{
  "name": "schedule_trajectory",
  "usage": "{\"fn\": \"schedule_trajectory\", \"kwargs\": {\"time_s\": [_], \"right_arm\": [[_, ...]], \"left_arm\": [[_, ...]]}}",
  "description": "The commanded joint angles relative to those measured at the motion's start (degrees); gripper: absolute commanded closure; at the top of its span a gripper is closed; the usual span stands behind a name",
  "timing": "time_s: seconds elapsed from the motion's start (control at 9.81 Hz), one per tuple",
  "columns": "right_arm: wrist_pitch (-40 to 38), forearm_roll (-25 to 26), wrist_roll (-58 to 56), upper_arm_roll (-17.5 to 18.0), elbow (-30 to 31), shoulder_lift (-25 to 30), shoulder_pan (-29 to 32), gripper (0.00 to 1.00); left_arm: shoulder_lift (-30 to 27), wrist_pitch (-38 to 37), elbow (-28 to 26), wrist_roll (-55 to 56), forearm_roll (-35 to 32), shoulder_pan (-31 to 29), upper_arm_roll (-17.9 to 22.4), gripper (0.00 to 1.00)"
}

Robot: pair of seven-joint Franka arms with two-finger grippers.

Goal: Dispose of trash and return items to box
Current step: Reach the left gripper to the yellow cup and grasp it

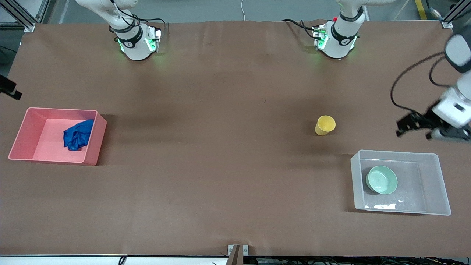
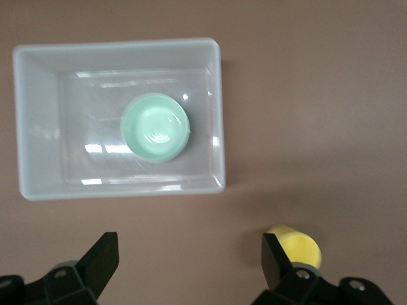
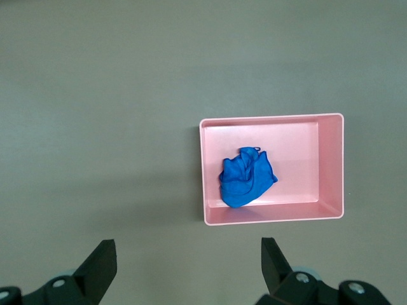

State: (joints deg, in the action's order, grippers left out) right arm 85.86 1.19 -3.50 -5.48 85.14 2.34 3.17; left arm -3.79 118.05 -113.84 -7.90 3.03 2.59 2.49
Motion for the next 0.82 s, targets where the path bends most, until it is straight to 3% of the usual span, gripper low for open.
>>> {"fn": "schedule_trajectory", "kwargs": {"time_s": [0.0, 0.31, 0.71], "right_arm": [[-1.8, -0.2, 0.7, 1.2, -1.6, -0.6, 2.5, 0.0], [-1.7, -1.1, 3.3, 1.4, -2.0, -1.4, 2.0, 0.0], [-2.3, -1.1, 3.1, 1.5, -2.0, -1.2, 1.6, 0.0]], "left_arm": [[-6.9, 1.3, -11.9, 2.8, -1.3, -0.5, -2.6, 0.01], [-6.3, 7.0, -17.4, 4.7, -1.3, -0.5, -7.0, 0.01], [6.0, 16.2, -18.9, 5.8, -1.3, -0.4, -10.2, 0.05]]}}
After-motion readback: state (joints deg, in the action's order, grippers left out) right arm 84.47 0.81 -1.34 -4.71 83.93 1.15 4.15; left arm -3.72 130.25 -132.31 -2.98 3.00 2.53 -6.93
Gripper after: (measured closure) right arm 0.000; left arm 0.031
